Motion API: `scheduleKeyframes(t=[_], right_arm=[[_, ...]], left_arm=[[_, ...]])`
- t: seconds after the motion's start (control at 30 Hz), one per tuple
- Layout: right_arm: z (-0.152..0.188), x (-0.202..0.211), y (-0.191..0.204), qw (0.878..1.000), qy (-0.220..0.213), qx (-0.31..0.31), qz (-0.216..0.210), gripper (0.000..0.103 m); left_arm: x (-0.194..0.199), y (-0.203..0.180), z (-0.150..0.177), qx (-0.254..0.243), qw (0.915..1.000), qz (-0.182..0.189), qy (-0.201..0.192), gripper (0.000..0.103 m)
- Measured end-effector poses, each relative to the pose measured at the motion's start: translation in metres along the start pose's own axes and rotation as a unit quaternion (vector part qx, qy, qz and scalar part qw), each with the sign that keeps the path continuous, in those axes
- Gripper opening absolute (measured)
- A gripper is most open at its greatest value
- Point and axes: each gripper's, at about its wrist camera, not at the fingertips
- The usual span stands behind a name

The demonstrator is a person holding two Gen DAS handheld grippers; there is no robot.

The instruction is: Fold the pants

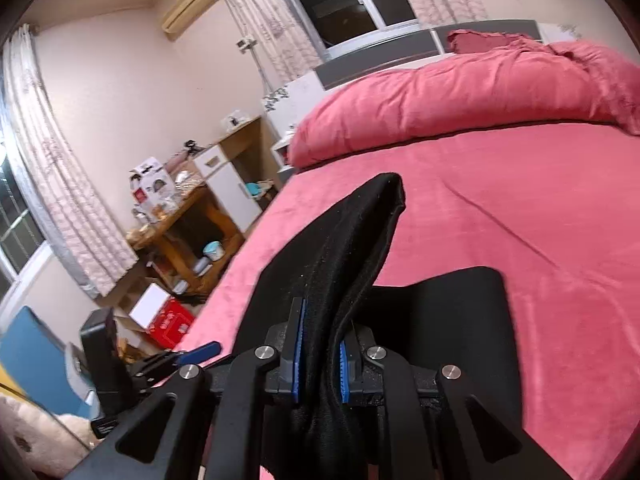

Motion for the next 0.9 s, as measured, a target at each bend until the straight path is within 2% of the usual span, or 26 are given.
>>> scheduleKeyframes(t=[0.43,0.7,0.9], right_arm=[[-0.002,-0.001,-0.066,0.996,0.01,-0.044,0.081,0.014],[0.015,-0.023,-0.104,0.989,0.031,-0.09,0.115,0.014],[0.007,-0.017,-0.094,0.99,0.015,-0.065,0.126,0.014]], left_arm=[[-0.035,-0.034,-0.021,-0.052,0.9976,0.025,0.04,0.042],[-0.055,-0.058,-0.019,-0.112,0.9915,-0.011,0.066,0.044],[-0.053,-0.057,-0.028,-0.093,0.9937,-0.001,0.063,0.044]])
Point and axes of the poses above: each gripper's, at about its wrist camera, not at the fingertips, and x roughly against the way its jaws point, y to its left, z to its underside, and after that the axes turned 12 degrees about -x, right-handed
